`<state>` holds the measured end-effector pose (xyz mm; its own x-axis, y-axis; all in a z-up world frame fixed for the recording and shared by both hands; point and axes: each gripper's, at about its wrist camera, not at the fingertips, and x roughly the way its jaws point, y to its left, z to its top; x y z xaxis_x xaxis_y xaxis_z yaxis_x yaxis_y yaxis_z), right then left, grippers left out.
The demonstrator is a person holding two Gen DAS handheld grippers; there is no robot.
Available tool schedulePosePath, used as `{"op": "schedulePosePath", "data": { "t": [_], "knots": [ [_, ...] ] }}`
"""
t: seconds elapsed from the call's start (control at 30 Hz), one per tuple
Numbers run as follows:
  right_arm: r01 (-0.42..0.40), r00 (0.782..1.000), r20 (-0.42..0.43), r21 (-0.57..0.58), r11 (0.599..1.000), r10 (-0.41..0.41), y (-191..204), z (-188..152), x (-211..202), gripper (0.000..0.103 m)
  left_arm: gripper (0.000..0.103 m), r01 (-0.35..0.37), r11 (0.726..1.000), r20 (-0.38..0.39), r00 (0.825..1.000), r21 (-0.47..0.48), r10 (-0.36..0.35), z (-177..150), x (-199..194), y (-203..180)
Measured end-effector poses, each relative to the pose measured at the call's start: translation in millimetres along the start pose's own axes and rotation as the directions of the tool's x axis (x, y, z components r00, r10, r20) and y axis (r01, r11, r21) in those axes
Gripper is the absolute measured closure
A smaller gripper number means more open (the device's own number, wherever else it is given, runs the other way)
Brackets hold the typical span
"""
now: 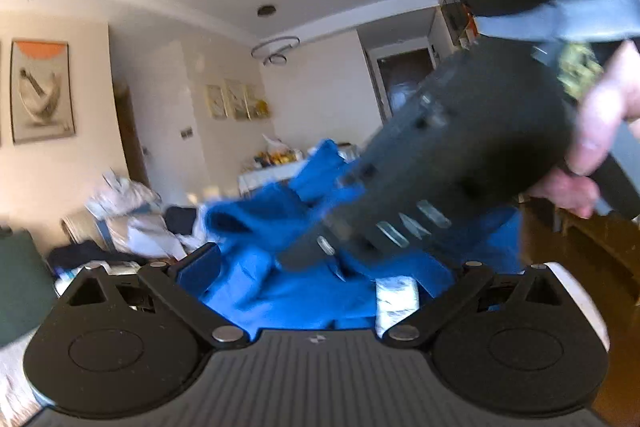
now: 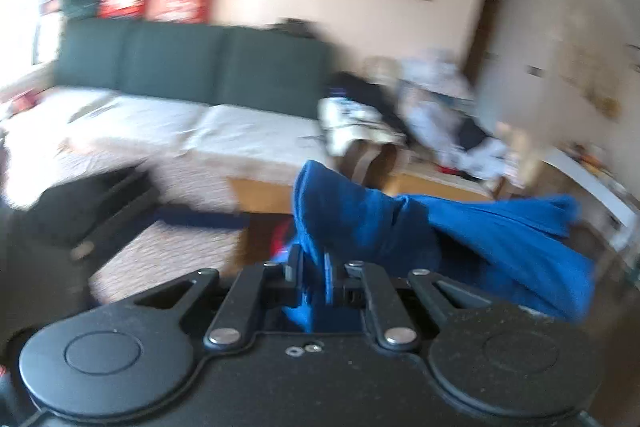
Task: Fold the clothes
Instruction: 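Grasp the blue garment with the left gripper while the right gripper holds it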
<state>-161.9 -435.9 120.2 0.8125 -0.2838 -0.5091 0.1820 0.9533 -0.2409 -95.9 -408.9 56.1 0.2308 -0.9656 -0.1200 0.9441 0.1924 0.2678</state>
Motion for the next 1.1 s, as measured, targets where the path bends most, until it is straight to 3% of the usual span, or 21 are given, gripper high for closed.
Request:
{"op": "schedulePosePath", "data": {
  "t": [0.13, 0.37, 0.53, 0.63, 0.83, 0.9, 0.97, 1.1],
  "knots": [
    [-0.037, 0.999, -0.029, -0.032, 0.999, 0.036, 10.7, 7.1, 9.1, 0.000, 0.001, -0.014, 1.000, -0.006, 1.000, -0.005, 0.014, -6.4, -7.6, 20.5],
    [-0.087, 0.995, -0.047, -0.069, 0.994, 0.084, 27.3, 7.0, 12.1, 0.000, 0.001, 0.068, 0.996, -0.066, 0.995, -0.052, -0.072, -13.1, -27.7, 52.7],
    [-0.084, 0.996, -0.048, -0.069, 0.994, 0.080, 32.8, -4.5, 18.6, 0.000, 0.002, 0.174, 0.970, -0.153, 0.968, -0.170, -0.201, -10.7, -35.7, 85.2],
    [-0.063, 0.998, -0.025, -0.080, 0.995, 0.061, 39.1, -12.2, 21.3, 0.000, 0.002, 0.226, 0.926, -0.205, 0.933, -0.301, -0.295, -5.1, -24.5, 106.1],
    [-0.048, 0.999, -0.010, -0.099, 0.994, 0.047, 49.1, -26.7, 20.3, 0.000, 0.002, 0.158, 0.796, -0.235, 0.906, -0.585, -0.352, -8.0, 18.3, 140.5],
    [-0.040, 0.999, -0.004, -0.103, 0.994, 0.040, 50.3, -27.4, 19.6, 0.000, 0.004, 0.147, 0.780, -0.245, 0.900, -0.608, -0.360, -10.6, 25.1, 141.9],
    [-0.032, 0.999, 0.002, -0.108, 0.994, 0.033, 51.5, -27.8, 18.8, 0.000, 0.018, 0.152, 0.753, -0.244, 0.889, -0.641, -0.387, -13.7, 30.9, 140.3],
    [-0.021, 1.000, 0.010, -0.121, 0.992, 0.023, 54.0, -31.7, 18.1, 0.000, 0.055, 0.148, 0.679, -0.257, 0.851, -0.720, -0.458, -15.8, 47.6, 132.2]
  ]
}}
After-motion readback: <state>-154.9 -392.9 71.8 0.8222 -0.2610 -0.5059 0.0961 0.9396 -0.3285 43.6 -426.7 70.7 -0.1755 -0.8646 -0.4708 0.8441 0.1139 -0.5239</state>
